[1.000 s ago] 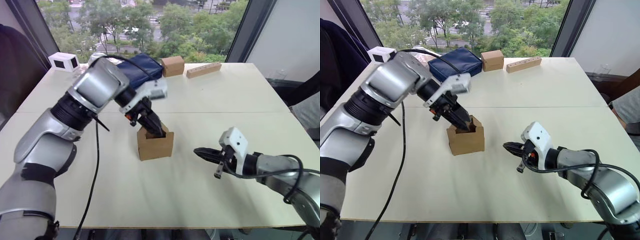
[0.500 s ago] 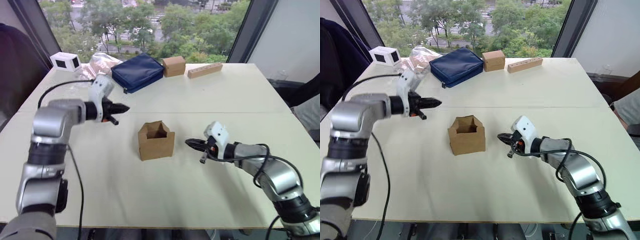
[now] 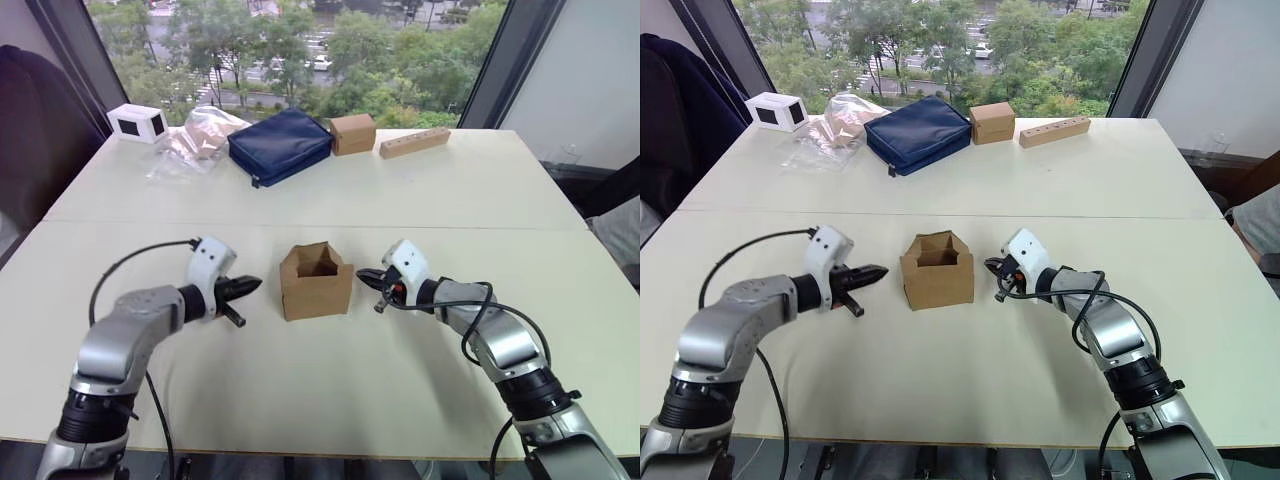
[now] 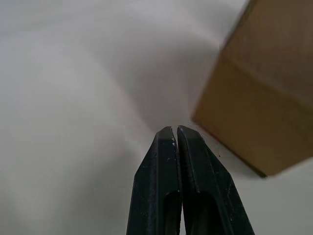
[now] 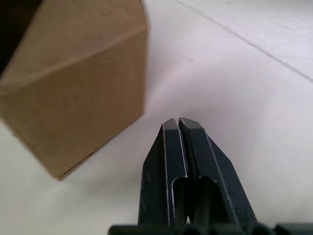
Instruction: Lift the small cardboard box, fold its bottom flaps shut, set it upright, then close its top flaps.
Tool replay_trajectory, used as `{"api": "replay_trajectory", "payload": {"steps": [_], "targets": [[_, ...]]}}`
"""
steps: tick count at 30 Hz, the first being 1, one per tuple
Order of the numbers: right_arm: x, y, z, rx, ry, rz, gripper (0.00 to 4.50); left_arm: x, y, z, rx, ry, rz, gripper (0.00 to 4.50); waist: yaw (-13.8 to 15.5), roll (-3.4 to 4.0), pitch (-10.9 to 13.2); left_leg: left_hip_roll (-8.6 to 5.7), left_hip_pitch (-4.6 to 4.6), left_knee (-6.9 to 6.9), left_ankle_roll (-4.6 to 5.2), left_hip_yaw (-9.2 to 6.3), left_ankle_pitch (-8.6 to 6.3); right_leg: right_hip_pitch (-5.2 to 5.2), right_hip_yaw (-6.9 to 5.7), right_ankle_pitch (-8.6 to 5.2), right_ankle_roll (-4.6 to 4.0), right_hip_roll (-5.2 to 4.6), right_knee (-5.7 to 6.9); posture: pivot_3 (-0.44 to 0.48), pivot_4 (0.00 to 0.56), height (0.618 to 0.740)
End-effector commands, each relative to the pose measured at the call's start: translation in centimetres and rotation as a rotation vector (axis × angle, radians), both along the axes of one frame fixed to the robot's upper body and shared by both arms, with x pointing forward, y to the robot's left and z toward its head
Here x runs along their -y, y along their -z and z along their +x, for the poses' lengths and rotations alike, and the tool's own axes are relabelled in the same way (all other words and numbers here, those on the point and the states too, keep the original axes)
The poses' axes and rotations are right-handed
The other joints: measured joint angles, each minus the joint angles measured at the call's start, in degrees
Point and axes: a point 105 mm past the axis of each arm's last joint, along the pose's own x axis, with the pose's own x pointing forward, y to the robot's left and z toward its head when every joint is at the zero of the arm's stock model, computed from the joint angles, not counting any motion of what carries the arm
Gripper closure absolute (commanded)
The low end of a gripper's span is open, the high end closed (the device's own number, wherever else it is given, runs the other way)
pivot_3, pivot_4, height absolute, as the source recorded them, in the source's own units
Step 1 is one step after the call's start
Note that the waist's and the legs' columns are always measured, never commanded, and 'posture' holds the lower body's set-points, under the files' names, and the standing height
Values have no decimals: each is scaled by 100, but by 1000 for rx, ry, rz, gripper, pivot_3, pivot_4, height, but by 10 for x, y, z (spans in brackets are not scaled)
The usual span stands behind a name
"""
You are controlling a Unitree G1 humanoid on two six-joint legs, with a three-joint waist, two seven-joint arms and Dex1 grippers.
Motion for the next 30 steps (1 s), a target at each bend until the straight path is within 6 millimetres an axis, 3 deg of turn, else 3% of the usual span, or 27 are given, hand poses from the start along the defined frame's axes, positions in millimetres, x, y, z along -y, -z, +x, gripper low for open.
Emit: {"api": "replay_trajectory", "payload": {"steps": [1, 12, 22, 30], "targets": [[-7, -14, -13, 47, -75, 12, 4500, 11, -1, -2, 58, 53, 31, 4402, -4, 0, 0, 0, 0, 0, 0, 0, 0, 0, 0, 0, 0, 0, -1, 0, 150, 740], [-15, -7, -41, -8, -176, -19, 4500, 36, 15, -12, 33, 267, 35, 4402, -30, 0, 0, 2, 10, -5, 1, 1, -1, 5, 1, 0, -1, 3, 0, 0, 150, 740], [-12, -4, -64, -54, -157, -28, 4500, 51, 20, -11, 35, 301, 16, 4402, -10, 0, -1, 1, 18, -6, 3, 1, -2, 15, 1, -1, -1, 2, -3, 0, 150, 740], [3, 1, -62, -52, -99, -80, 4500, 44, 16, -11, 2, 281, -18, 4402, -16, -1, -1, 1, 23, -6, 4, 1, -2, 20, 1, -1, -1, 3, -4, 0, 150, 740]]}}
